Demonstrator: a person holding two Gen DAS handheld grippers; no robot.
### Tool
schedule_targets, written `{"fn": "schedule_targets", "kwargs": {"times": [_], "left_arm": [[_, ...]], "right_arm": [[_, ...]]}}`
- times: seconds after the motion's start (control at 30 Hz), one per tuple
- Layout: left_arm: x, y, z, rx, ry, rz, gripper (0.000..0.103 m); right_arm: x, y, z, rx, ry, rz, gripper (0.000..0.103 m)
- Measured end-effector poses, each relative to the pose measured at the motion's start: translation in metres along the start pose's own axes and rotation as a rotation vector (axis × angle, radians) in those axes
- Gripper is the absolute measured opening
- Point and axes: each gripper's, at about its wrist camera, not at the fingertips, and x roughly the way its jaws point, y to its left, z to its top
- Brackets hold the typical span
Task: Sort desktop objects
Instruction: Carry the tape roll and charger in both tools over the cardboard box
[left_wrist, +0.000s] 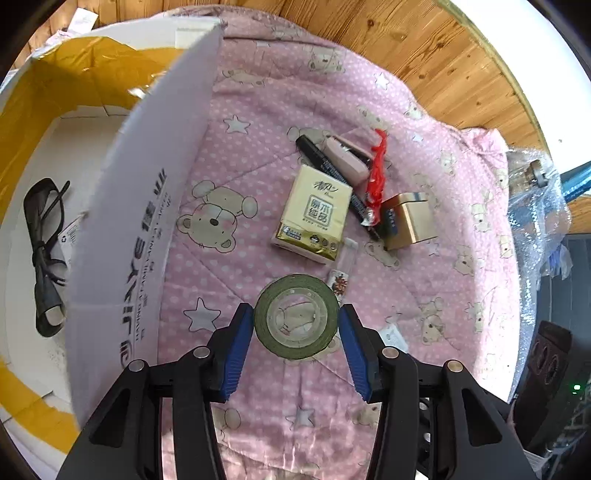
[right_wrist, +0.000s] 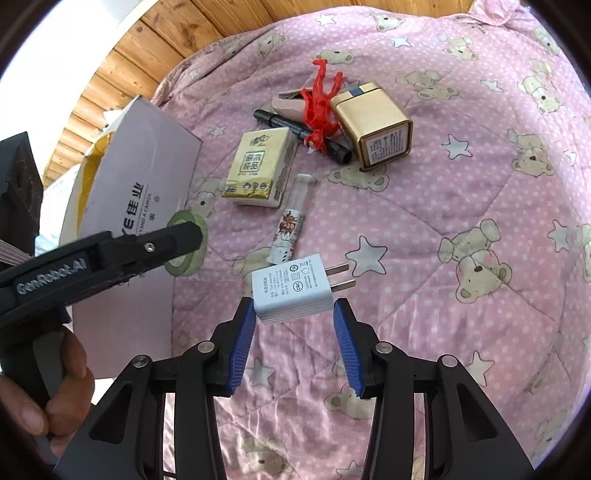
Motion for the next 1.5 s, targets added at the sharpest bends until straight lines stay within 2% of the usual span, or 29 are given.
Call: {"fn": "schedule_targets", "kwargs": {"times": [0.5, 0.83, 1.5], "left_arm": [[-0.039, -0.006, -0.021, 0.009, -0.055, -0.043, 0.049], [-0.078, -0.004, -0.031, 0.004, -0.134, -0.074, 0.049], [-0.146, 0.03, -0.053, -0.075, -0.272, -0.122, 0.049]], "right_arm": [[-0.032, 0.014, -0.015, -0.025, -0.037, -0.001, 0.046], [-0.054, 0.043, -0.019, -0.094, -0.078, -0.008, 0.046], [-0.094, 0.111, -0.019, -0.259, -0.151, -0.022, 0.046]]}}
